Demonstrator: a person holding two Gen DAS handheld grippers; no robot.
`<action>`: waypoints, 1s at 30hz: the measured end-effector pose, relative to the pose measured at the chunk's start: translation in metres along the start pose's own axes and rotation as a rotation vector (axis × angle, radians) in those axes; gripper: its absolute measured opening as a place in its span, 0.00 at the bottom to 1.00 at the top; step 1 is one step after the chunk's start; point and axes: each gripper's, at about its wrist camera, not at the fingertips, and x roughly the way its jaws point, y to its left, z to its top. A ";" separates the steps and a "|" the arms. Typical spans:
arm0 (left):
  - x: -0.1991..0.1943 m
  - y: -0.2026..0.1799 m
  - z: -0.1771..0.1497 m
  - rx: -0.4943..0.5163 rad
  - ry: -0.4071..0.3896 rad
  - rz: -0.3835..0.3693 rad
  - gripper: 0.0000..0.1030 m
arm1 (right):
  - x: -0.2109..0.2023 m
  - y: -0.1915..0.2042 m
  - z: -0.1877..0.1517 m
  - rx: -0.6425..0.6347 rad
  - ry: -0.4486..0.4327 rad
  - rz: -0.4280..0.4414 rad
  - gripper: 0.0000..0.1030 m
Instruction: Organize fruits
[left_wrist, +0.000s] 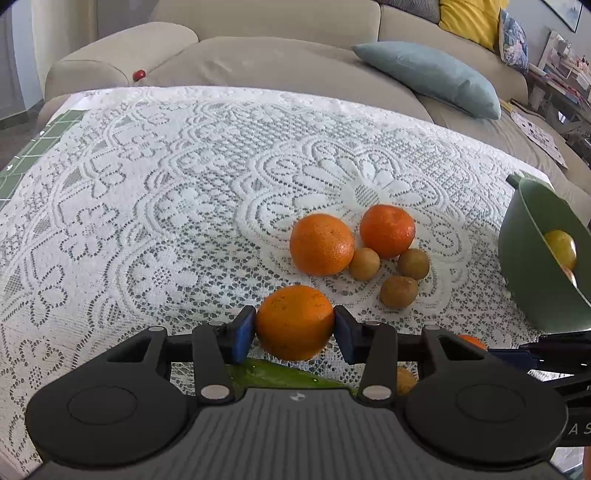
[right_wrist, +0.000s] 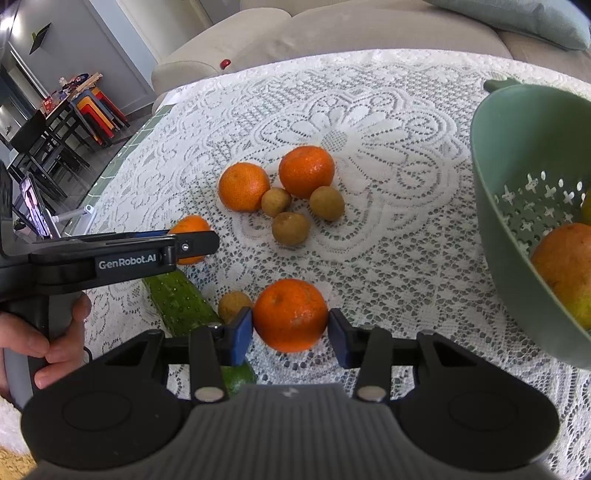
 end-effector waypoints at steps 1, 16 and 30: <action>-0.002 0.000 0.000 -0.002 -0.006 -0.001 0.49 | -0.002 -0.001 0.000 0.000 -0.004 -0.001 0.41; -0.037 -0.021 0.006 -0.031 -0.096 -0.050 0.49 | -0.043 0.004 0.000 -0.088 -0.147 -0.032 0.40; -0.065 -0.074 0.016 -0.011 -0.164 -0.165 0.49 | -0.090 -0.006 0.000 -0.198 -0.344 -0.163 0.40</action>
